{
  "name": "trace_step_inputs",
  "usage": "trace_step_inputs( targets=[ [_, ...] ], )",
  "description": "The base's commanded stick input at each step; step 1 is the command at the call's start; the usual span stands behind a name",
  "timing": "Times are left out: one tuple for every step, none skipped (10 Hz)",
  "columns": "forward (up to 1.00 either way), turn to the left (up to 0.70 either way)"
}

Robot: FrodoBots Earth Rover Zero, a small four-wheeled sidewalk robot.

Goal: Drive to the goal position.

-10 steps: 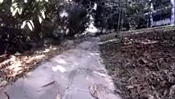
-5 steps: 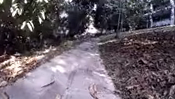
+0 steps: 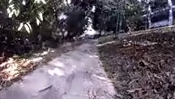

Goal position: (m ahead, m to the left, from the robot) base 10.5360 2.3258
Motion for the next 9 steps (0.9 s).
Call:
trace_step_inputs(
  targets=[
    [0.50,0.00],
    [0.50,0.00],
    [0.50,0.00],
    [0.50,0.00],
    [0.50,0.00],
    [0.50,0.00],
    [0.50,0.00],
    [0.50,-0.03],
    [0.50,-0.16]
  ],
)
